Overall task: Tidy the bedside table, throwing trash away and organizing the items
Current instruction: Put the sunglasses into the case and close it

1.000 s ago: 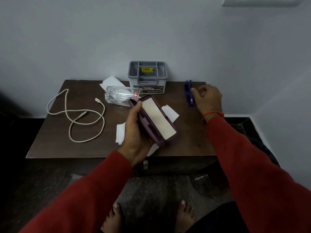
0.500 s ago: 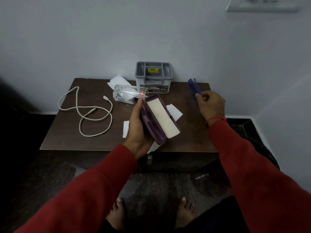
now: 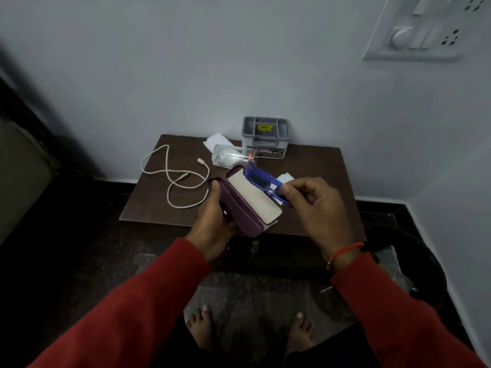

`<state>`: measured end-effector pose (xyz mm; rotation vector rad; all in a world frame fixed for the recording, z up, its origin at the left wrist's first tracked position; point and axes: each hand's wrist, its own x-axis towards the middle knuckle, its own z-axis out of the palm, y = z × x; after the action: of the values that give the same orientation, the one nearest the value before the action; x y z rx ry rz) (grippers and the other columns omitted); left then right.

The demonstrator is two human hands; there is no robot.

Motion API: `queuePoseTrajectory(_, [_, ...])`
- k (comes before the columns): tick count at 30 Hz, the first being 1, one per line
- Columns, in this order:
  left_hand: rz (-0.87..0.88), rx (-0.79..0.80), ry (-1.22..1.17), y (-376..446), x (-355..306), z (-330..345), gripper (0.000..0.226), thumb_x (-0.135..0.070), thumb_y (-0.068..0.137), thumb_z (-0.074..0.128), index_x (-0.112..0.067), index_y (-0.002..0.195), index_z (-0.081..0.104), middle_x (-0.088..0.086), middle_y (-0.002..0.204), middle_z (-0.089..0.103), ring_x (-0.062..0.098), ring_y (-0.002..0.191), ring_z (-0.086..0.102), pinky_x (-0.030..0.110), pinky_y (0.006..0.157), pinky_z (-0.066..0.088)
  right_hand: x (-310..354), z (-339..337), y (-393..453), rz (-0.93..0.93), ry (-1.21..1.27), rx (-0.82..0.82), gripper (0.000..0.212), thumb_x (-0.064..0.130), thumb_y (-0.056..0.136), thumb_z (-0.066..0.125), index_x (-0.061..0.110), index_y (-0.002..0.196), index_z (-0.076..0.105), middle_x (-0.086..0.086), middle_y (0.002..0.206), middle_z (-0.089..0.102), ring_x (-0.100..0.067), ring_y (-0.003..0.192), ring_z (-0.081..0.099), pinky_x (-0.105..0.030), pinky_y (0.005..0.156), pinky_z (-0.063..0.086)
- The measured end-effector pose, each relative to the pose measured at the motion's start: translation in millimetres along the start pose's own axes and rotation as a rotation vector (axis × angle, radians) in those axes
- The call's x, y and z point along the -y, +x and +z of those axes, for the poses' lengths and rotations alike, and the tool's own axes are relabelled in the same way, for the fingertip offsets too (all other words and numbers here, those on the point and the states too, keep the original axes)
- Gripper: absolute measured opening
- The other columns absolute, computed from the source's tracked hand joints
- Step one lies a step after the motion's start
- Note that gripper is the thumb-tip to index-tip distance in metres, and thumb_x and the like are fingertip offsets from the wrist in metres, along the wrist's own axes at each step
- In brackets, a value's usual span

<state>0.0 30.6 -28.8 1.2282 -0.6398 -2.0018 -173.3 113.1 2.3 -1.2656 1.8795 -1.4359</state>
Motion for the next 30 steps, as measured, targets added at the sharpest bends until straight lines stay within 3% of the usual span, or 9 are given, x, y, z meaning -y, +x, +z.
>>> queuePoseTrajectory(3, [-0.03, 0.022, -0.04, -8.1, 11.7, -11.1, 0.066, -0.065, 0.102, 0.03, -0.021, 0.14, 0.06, 0.009, 0.13, 0.071, 0.029, 0.12, 0.068, 0.05, 0.09, 0.059, 4.1, 9.6, -22.8, -0.013, -0.069, 0.006, 0.01, 0.026, 0.091, 0.069, 0.018, 0.089, 0.075, 0.004, 0.098, 0.066, -0.006, 0.089, 0.065, -0.013, 0.076, 0.049])
queuePoseTrajectory(6, [-0.067, 0.036, -0.077, -14.3, 24.6, -11.7, 0.065, -0.064, 0.102, 0.032, -0.02, 0.137, 0.062, 0.01, 0.129, 0.072, 0.028, 0.115, 0.071, 0.045, 0.077, 0.063, -3.9, 19.1, -33.7, 0.04, -0.023, -0.047, 0.012, 0.027, 0.094, 0.064, 0.019, 0.091, 0.074, 0.005, 0.092, 0.072, -0.005, 0.085, 0.067, -0.016, 0.072, 0.051])
queuePoseTrajectory(12, [0.006, 0.14, 0.033, -10.5, 28.2, -4.8, 0.057, -0.059, 0.1, 0.046, -0.02, 0.141, 0.057, 0.013, 0.135, 0.068, 0.029, 0.116, 0.068, 0.048, 0.081, 0.063, -16.8, 21.7, -24.9, 0.197, 0.107, -0.111, 0.01, 0.024, 0.097, 0.061, 0.019, 0.098, 0.07, 0.0, 0.08, 0.075, -0.011, 0.068, 0.072, -0.032, 0.06, 0.056])
queuePoseTrajectory(16, [0.002, 0.21, 0.02, -6.4, 29.5, -5.9, 0.05, -0.052, 0.102, 0.048, -0.019, 0.139, 0.058, 0.017, 0.136, 0.066, 0.035, 0.125, 0.064, 0.061, 0.1, 0.053, -18.7, 18.6, -21.9, 0.241, 0.165, -0.009, 0.012, 0.017, 0.1, 0.055, 0.02, 0.107, 0.064, -0.005, 0.089, 0.075, -0.027, 0.056, 0.07, -0.033, 0.049, 0.056])
queuePoseTrajectory(20, [0.013, 0.214, 0.026, -3.7, 33.8, -1.1, 0.052, -0.053, 0.1, 0.052, -0.018, 0.137, 0.058, 0.015, 0.132, 0.066, 0.031, 0.113, 0.068, 0.055, 0.092, 0.059, -23.6, 20.0, -19.4, 0.241, 0.021, 0.018, 0.01, 0.021, 0.1, 0.055, 0.02, 0.107, 0.062, -0.001, 0.093, 0.074, -0.017, 0.05, 0.067, -0.028, 0.041, 0.052])
queuePoseTrajectory(22, [0.015, 0.201, 0.029, -2.7, 35.7, 2.4, 0.055, -0.054, 0.099, 0.054, -0.017, 0.139, 0.056, 0.017, 0.137, 0.064, 0.03, 0.112, 0.068, 0.047, 0.08, 0.061, -28.6, 20.8, -15.4, 0.17, -0.139, 0.03, 0.013, 0.034, 0.098, 0.058, 0.025, 0.105, 0.064, 0.003, 0.092, 0.074, -0.009, 0.063, 0.07, -0.031, 0.053, 0.058])
queuePoseTrajectory(24, [0.012, 0.19, 0.017, -0.5, 35.8, 4.7, 0.054, -0.053, 0.1, 0.054, -0.017, 0.14, 0.056, 0.018, 0.138, 0.063, 0.027, 0.107, 0.07, 0.042, 0.074, 0.061, -30.7, 21.4, -13.6, 0.113, -0.247, 0.094, 0.03, 0.055, 0.089, 0.06, 0.03, 0.106, 0.066, 0.008, 0.091, 0.072, -0.006, 0.079, 0.069, -0.034, 0.068, 0.06])
queuePoseTrajectory(26, [0.01, 0.191, 0.011, 1.6, 34.4, 6.2, 0.053, -0.051, 0.101, 0.052, -0.016, 0.14, 0.055, 0.017, 0.137, 0.065, 0.027, 0.108, 0.071, 0.041, 0.072, 0.061, -32.5, 22.2, -14.3, 0.08, -0.36, 0.15, 0.044, 0.068, 0.081, 0.057, 0.032, 0.107, 0.067, 0.013, 0.092, 0.068, -0.006, 0.085, 0.066, -0.036, 0.072, 0.059])
queuePoseTrajectory(30, [-0.001, 0.211, 0.003, 5.3, 31.9, 4.7, 0.054, -0.05, 0.1, 0.054, -0.015, 0.14, 0.054, 0.019, 0.136, 0.065, 0.033, 0.114, 0.069, 0.044, 0.075, 0.061, -36.4, 23.2, -10.1, 0.034, -0.464, 0.093, 0.026, 0.052, 0.088, 0.061, 0.03, 0.098, 0.069, 0.011, 0.096, 0.067, -0.008, 0.089, 0.062, -0.042, 0.077, 0.058])
